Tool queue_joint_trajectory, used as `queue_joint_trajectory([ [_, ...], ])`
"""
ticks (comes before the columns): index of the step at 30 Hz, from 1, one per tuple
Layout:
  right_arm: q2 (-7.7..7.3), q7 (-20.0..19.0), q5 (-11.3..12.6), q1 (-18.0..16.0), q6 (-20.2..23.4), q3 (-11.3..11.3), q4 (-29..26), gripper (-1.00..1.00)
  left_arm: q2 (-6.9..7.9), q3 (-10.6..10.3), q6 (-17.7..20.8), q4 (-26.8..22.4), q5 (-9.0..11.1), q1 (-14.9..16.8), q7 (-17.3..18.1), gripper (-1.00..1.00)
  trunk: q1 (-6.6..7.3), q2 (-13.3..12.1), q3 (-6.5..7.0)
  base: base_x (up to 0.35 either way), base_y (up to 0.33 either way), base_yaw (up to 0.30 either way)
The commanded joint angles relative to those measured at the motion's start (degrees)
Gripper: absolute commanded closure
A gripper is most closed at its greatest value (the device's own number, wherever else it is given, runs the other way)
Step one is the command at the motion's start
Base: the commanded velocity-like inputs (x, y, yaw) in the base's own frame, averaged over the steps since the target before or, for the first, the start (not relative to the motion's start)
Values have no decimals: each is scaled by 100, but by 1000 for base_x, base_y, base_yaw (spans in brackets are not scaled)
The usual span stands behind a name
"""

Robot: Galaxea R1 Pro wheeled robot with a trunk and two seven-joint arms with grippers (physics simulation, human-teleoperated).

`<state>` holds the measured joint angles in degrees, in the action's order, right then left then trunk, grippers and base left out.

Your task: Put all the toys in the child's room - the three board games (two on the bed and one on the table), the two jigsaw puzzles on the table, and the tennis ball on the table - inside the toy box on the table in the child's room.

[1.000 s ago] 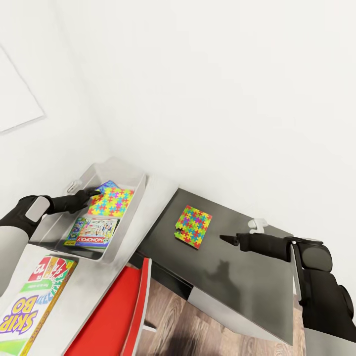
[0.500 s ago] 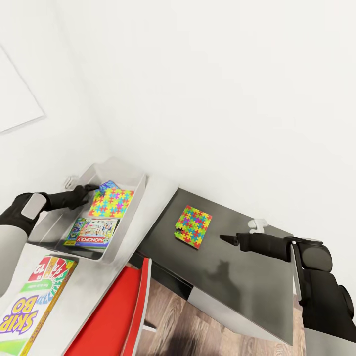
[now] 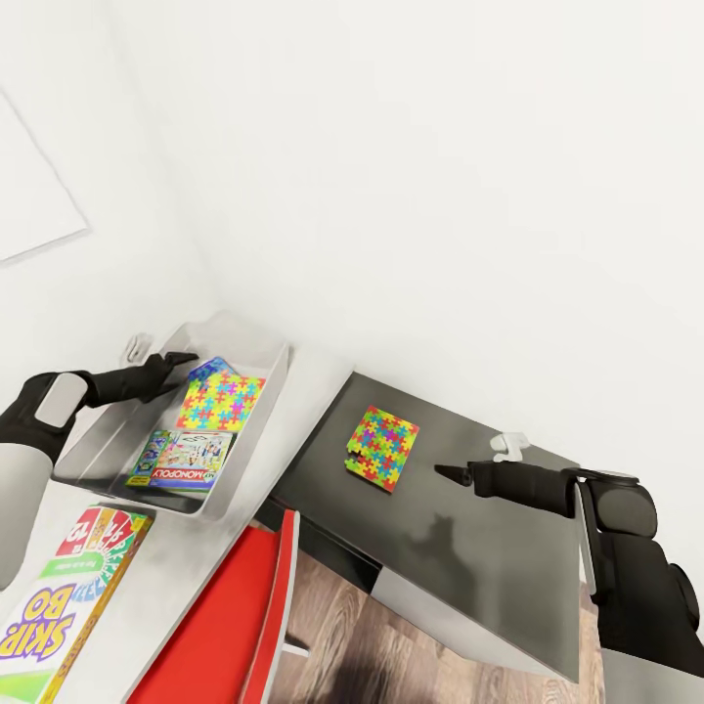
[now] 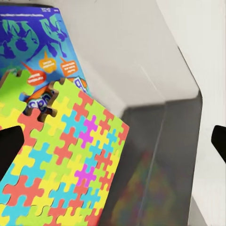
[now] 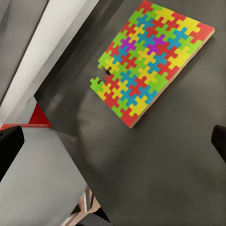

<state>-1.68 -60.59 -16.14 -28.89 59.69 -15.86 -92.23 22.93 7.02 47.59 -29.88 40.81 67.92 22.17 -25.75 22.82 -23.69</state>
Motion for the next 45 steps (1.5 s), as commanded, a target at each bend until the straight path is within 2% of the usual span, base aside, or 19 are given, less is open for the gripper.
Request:
queue_joint_trajectory([
  [1, 1, -59, -56, -7, 31, -5, -5, -100, -5, 23, 41, -11, 18, 3, 20, -100, -3, 10, -9, 0, 0, 0],
  [8, 7, -59, -56, -10, 31, -7, -5, -100, -41, 14, 65, -269, 126, -69, 45, -100, -3, 10, -9, 0, 0, 0],
  [12, 13, -58, -56, -9, 31, -8, -5, -100, -211, 13, 198, -891, 153, -222, 56, -100, -3, 10, -9, 0, 0, 0],
  [13, 13, -58, -56, -9, 31, -8, -5, -100, -211, 13, 198, -891, 153, -222, 56, -100, -3, 10, -9, 0, 0, 0],
  [15, 12, -60, -56, -9, 31, -9, -5, -100, -326, 10, 291, -1288, 158, -294, 46, -100, -3, 10, -9, 0, 0, 0],
  [16, 12, -60, -56, -9, 31, -9, -5, -100, -326, 10, 291, -1288, 158, -294, 46, -100, -3, 10, -9, 0, 0, 0],
  [21, 10, -64, -56, -7, 31, -16, -5, -100, -690, -1, 617, -2330, 142, -481, 14, -100, -3, 10, -9, 0, 0, -10],
  [22, 10, -64, -56, -7, 31, -16, -5, -100, -690, -1, 617, -2330, 142, -481, 14, -100, -3, 10, -9, 0, 0, -39],
  [25, 6, -66, -56, -9, 31, -22, -5, -100, -976, -11, 831, -3075, 103, -730, -39, -100, -3, 10, -9, 0, 0, -113],
  [26, 6, -66, -56, -9, 31, -22, -5, -100, -976, -11, 831, -3075, 103, -730, -39, -100, -3, 10, -9, 0, 0, -147],
  [29, 3, -65, -56, -10, 31, -27, -5, -100, -1287, -38, 950, -3705, 74, -978, -378, -100, -3, 10, -9, 0, 0, -194],
  [30, 3, -65, -56, -10, 31, -27, -5, -100, -1287, -38, 950, -3705, 74, -978, -378, -100, -3, 10, -9, 0, 0, -212],
  [34, 2, -65, -56, -11, 31, -29, -5, -100, -1686, -255, 1020, -4321, 87, -1197, -1100, -100, -3, 10, -9, 0, 0, -241],
  [35, 2, -65, -56, -11, 31, -29, -5, -100, -1686, -255, 1020, -4321, 87, -1197, -1100, -100, -3, 10, -9, 0, 0, -253],
  [39, -1, -66, -56, -11, 31, -30, -5, -100, -2035, -450, 1041, -4689, 96, -1297, -1646, -100, -3, 10, -9, 0, 0, -265],
  [40, -1, -66, -56, -11, 31, -30, -5, -100, -2035, -450, 1041, -4689, 96, -1297, -1646, -100, -3, 10, -9, 0, 0, -270],
  [44, -5, -65, -56, -11, 31, -45, -5, -100, -2317, -577, 1038, -4856, 65, -1339, -1993, -100, -3, 10, -9, 0, 0, -275],
  [45, -5, -65, -56, -11, 31, -45, -5, -100, -2317, -577, 1038, -4856, 65, -1339, -1993, -100, -3, 10, -9, 0, 0, -277],
])
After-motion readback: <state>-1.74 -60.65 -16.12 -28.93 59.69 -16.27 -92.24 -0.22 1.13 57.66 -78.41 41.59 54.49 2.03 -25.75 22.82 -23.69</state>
